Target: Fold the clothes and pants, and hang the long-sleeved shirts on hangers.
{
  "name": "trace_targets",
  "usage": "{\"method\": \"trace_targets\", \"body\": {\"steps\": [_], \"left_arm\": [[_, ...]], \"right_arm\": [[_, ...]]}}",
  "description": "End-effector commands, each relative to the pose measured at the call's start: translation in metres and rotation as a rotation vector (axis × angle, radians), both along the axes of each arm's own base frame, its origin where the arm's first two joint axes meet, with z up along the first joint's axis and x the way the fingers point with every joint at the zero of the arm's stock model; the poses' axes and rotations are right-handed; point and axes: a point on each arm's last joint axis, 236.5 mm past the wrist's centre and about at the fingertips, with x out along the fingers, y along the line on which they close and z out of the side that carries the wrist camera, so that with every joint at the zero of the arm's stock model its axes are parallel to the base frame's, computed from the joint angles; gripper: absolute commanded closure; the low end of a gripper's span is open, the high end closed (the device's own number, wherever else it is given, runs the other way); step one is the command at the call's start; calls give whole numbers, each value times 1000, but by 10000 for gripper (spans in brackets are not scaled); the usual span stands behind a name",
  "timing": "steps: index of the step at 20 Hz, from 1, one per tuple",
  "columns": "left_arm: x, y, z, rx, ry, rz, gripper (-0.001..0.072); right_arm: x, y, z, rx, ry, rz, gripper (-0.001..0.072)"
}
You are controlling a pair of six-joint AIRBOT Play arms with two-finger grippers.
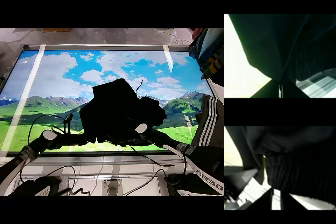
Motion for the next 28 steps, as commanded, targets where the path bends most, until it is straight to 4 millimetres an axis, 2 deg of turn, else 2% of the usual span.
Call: {"method": "trace_targets", "body": {"steps": [1,5,7,10,12,14,16,18,19,20,21,23,25,28], "left_arm": [[1,0,1,-2,-3,4,697],[4,0,3,-2,-11,4,697],[16,-2,14,-8,-52,8,697],[51,5,42,5,-183,62,697],[74,23,59,42,-270,107,698],[88,50,70,104,-335,129,698],[96,79,78,160,-379,168,697],[101,99,86,177,-403,220,698],[102,103,88,178,-408,229,698],[101,103,88,177,-404,227,698],[99,102,87,178,-399,218,697],[96,97,85,171,-387,202,697],[96,97,85,170,-387,202,697],[96,97,85,170,-387,202,697]], "right_arm": [[27,2,10,-7,-82,-50,695],[46,-1,21,-31,-170,-28,696],[61,-17,28,-51,-204,-22,696],[73,-60,40,-65,-198,-5,696],[63,-96,40,-115,-168,77,695],[32,-125,38,-155,-107,225,695],[-2,-132,41,-142,-47,366,695],[-16,-115,41,-124,-42,410,692],[-17,-101,39,-125,-67,410,561],[-18,-85,38,-129,-91,400,265],[-20,-68,35,-138,-104,380,116],[-26,-39,26,-156,-81,311,115],[-36,-16,19,-137,13,224,94],[-35,4,10,-85,88,136,94]]}}
